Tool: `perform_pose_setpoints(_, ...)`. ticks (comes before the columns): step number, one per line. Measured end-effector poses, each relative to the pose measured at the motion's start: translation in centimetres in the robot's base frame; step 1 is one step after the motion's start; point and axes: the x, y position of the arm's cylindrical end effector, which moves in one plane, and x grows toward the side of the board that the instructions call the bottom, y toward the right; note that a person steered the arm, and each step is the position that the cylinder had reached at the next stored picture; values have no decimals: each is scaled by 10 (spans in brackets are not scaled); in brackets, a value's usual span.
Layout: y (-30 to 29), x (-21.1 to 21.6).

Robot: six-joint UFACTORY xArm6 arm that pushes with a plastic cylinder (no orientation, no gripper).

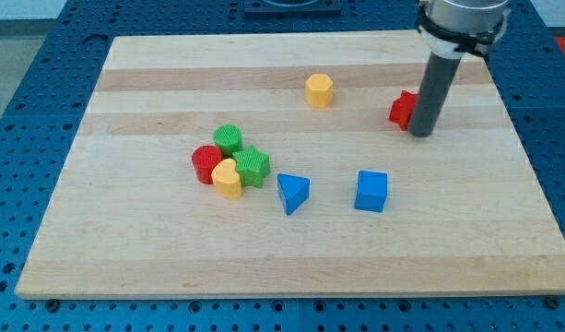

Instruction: Push red star towards yellow hexagon

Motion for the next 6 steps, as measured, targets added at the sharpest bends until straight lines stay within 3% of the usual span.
perform_pose_setpoints(3,3,-58)
perform_pose_setpoints(5,37,-84)
perform_pose_setpoints(6,2,-93)
